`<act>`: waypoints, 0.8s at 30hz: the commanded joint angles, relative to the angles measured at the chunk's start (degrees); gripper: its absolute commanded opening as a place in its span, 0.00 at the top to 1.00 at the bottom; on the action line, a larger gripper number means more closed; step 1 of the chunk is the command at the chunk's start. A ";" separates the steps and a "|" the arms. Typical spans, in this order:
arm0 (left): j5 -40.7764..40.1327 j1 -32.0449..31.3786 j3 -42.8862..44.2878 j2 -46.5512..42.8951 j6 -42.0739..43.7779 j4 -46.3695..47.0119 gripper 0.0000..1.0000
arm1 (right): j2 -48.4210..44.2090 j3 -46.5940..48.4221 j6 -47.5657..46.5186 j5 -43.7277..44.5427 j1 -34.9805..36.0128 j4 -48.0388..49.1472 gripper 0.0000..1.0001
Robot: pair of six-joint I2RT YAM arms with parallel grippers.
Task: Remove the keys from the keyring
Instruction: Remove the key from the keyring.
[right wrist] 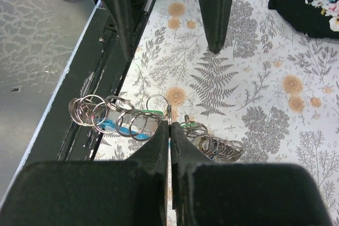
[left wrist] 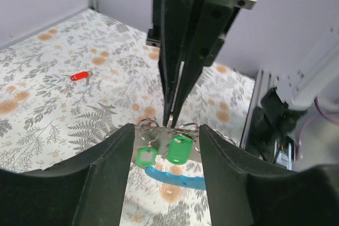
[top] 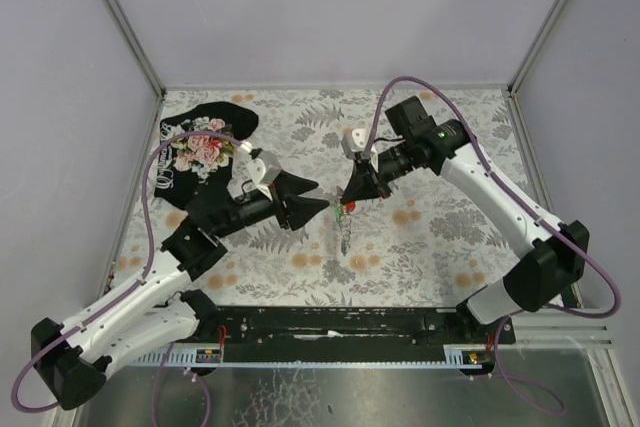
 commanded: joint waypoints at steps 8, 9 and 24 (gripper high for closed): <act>-18.77 0.41 -10.61 -2.99 -33.90 20.97 0.43 | 7.12 16.94 -6.05 -2.41 -0.24 -10.58 1.00; -18.81 0.36 -10.10 -2.60 -36.23 20.59 0.44 | 7.80 18.31 -5.60 -1.92 -0.24 -11.20 1.00; -20.72 0.41 -8.75 -1.69 -50.61 20.54 0.54 | 6.00 19.93 8.65 3.21 -0.24 0.60 1.00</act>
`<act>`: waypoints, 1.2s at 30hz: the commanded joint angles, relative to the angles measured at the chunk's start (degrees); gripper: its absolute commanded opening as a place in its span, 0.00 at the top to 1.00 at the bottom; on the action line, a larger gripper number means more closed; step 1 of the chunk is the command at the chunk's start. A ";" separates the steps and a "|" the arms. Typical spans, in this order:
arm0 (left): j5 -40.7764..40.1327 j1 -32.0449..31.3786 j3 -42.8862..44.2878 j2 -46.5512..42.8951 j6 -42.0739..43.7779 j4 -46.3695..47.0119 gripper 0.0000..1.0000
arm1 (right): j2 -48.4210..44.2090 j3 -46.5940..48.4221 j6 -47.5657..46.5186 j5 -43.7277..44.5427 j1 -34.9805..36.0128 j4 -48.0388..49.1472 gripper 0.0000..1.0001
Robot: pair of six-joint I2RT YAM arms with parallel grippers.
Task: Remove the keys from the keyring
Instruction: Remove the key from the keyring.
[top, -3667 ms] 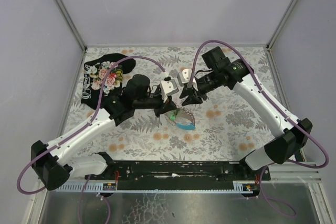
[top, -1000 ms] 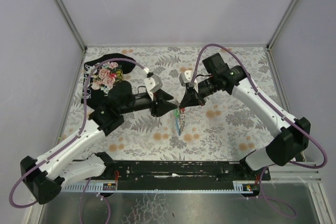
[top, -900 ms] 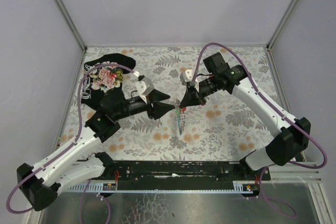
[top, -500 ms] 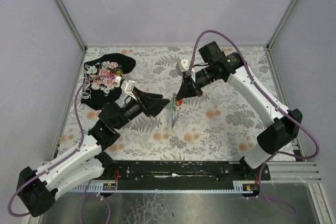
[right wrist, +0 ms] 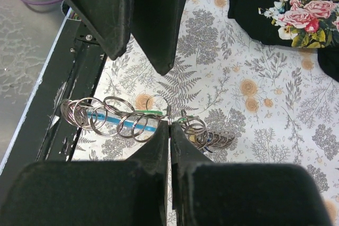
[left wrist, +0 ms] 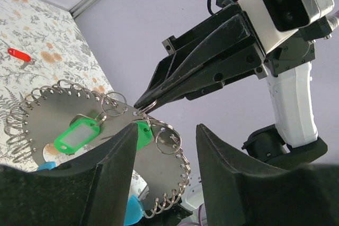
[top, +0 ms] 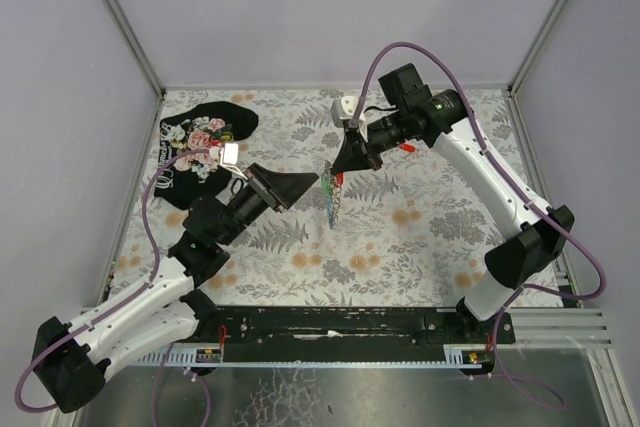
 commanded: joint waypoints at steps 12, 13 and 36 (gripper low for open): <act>0.64 0.36 11.58 1.04 3.45 -15.77 0.57 | -16.43 -19.87 30.54 7.52 -0.06 39.57 1.00; 0.70 0.32 11.78 0.75 4.25 -16.79 0.57 | -17.50 -21.45 31.83 7.74 -0.05 42.22 1.00; 13.59 0.45 11.37 7.29 7.30 -11.62 0.53 | -41.69 -66.19 32.42 20.71 5.12 88.25 1.00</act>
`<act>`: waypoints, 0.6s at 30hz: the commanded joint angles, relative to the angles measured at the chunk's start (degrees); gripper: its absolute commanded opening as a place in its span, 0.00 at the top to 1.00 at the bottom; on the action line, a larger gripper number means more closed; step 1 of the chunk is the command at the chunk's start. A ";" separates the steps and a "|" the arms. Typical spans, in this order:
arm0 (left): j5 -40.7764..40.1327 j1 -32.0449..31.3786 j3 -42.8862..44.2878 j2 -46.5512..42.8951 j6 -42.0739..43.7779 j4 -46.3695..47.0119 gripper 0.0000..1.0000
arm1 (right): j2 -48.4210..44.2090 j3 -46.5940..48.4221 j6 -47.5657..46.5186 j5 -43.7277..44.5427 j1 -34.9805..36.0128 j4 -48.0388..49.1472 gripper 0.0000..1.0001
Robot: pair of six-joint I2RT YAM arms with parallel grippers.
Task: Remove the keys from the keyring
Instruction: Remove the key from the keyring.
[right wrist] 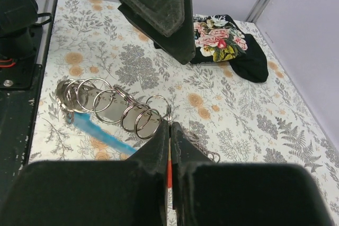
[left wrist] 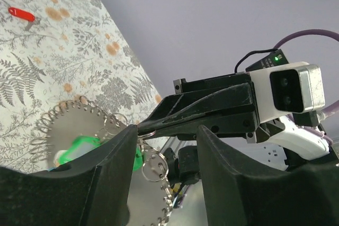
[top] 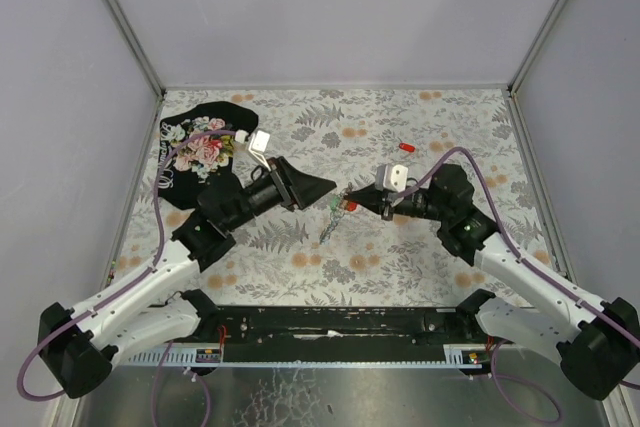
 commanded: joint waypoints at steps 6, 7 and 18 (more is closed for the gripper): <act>2.89 0.45 0.21 1.65 5.14 -1.98 0.59 | -2.76 -5.49 -2.11 1.95 0.71 16.97 1.00; 2.72 0.50 0.05 1.65 5.92 -2.55 0.59 | -2.83 -5.97 -2.46 1.85 0.71 17.48 1.00; 4.23 0.41 -1.73 4.15 6.46 -1.79 0.63 | -2.41 -8.71 -4.68 1.89 0.71 19.80 1.00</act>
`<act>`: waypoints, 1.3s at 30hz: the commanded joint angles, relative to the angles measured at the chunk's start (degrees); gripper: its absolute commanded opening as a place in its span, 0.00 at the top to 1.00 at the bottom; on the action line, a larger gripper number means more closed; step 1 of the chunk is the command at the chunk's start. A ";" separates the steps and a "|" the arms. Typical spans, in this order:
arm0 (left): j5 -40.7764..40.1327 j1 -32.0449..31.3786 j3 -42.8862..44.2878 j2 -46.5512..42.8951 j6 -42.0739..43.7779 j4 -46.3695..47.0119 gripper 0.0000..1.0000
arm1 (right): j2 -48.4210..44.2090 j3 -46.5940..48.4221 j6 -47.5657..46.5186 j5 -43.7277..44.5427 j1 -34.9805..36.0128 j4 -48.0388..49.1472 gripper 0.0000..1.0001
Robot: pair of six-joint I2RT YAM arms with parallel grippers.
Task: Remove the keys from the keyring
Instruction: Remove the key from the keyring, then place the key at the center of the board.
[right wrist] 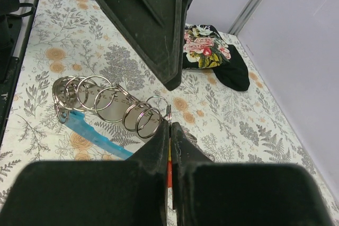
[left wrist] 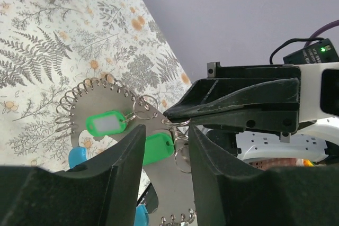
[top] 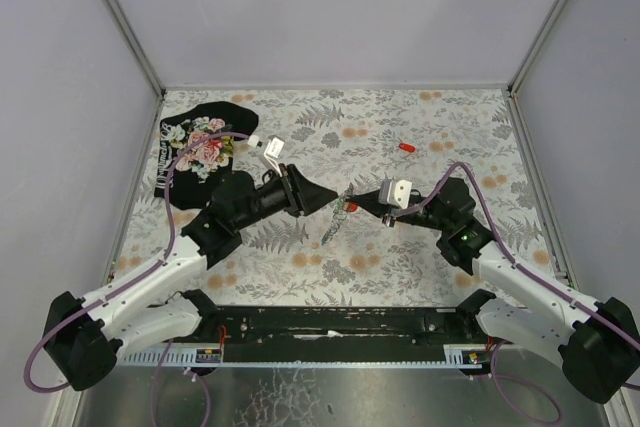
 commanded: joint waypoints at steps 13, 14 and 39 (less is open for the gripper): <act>4.94 0.32 -0.86 3.04 -0.12 2.80 0.68 | -0.40 -0.15 -1.44 0.40 0.53 8.21 1.00; 5.16 0.36 -0.90 3.14 -0.24 3.04 0.69 | -0.40 -0.11 -1.54 0.38 0.53 8.21 1.00; 6.87 0.37 -4.09 4.71 -2.77 8.82 1.00 | -1.76 -0.26 -2.15 -1.26 0.57 10.65 1.00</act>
